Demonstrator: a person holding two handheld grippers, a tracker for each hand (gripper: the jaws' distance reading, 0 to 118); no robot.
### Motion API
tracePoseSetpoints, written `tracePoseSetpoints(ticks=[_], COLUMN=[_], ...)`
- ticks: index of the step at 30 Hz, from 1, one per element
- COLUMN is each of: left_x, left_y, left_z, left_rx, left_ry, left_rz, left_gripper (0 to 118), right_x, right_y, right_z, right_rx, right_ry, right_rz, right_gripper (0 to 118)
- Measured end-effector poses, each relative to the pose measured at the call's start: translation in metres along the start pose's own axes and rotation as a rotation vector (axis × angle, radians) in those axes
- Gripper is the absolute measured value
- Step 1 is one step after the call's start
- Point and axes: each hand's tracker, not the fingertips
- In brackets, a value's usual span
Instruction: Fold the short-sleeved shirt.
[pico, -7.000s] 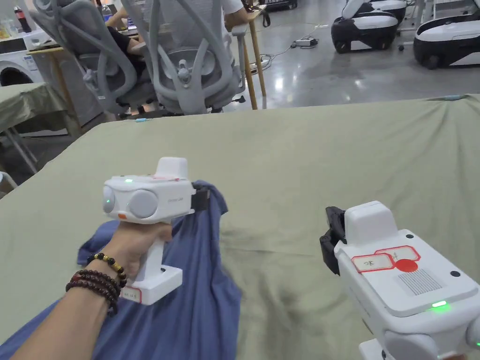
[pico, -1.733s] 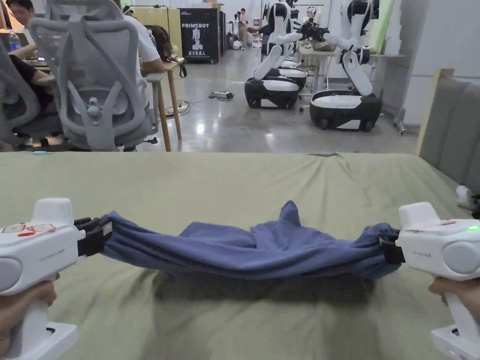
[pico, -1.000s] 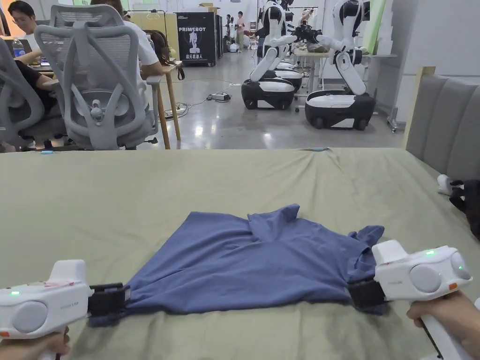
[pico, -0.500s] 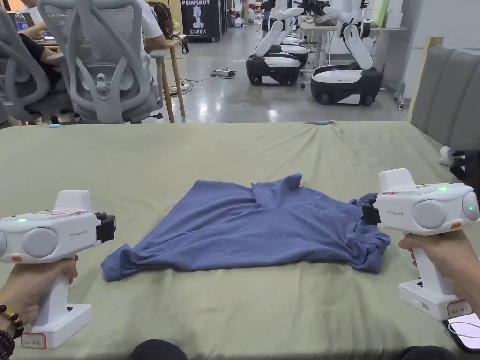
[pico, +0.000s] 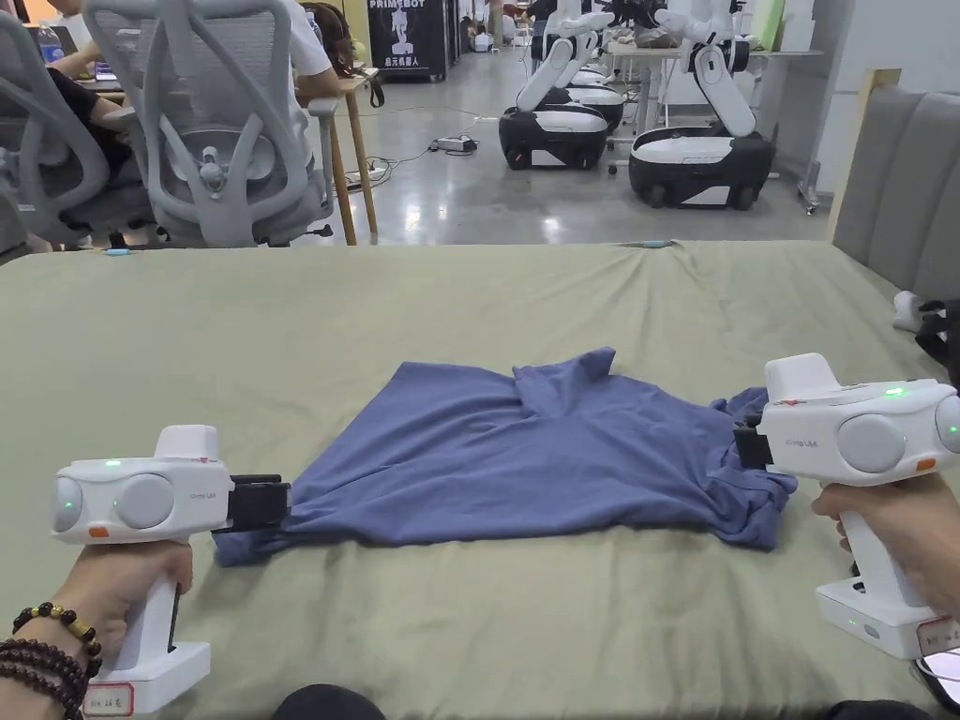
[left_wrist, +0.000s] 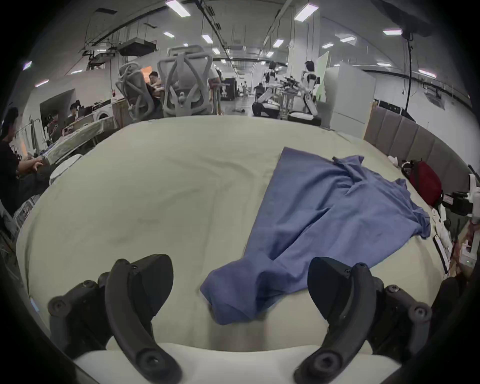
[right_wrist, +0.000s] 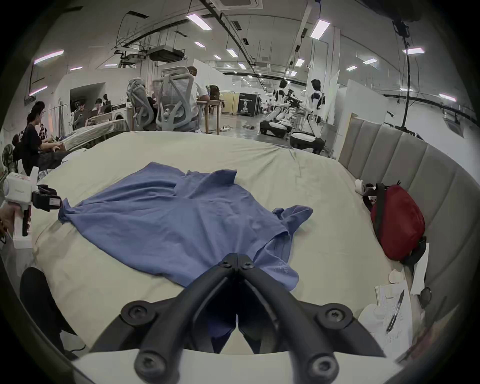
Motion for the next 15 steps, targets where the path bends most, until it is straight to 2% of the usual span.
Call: tracePoseSetpoints(ticks=[3,4,6,8,9,10,11,15], left_x=[0.001,0.002,0.002,0.005,0.005,0.005,0.008,0.013], left_y=[-0.005,-0.007,-0.014,-0.018,-0.020,-0.021,-0.019,-0.008], left_z=[-0.006,-0.009,-0.016,-0.020,-0.022,-0.021,-0.020,-0.015], left_rx=[-0.033,-0.054,-0.096,-0.111,-0.114,-0.104,-0.100,-0.108], left_ry=[0.011,0.019,0.022,0.021,0.006,-0.030,-0.031,0.003], left_rz=[-0.006,-0.015,-0.037,-0.045,-0.042,-0.026,-0.021,-0.030], left_gripper=[60,51,42,39,29,9,6,5], right_x=[-0.002,-0.002,-0.002,-0.002,-0.002,-0.002,-0.001,0.012], right_y=[-0.001,-0.001,-0.001,-0.001,-0.001,-0.001,0.000,0.009], right_z=[0.004,0.004,0.002,0.003,0.004,0.004,0.004,-0.012], right_rx=[-0.004,-0.005,-0.007,-0.007,-0.009,-0.010,-0.010,-0.020], right_ry=[0.005,0.007,0.006,0.007,0.007,0.008,0.008,0.005], right_rz=[0.005,0.005,0.006,0.007,0.005,0.003,0.001,0.002], right_gripper=[0,0,0,0,0,0,0,0])
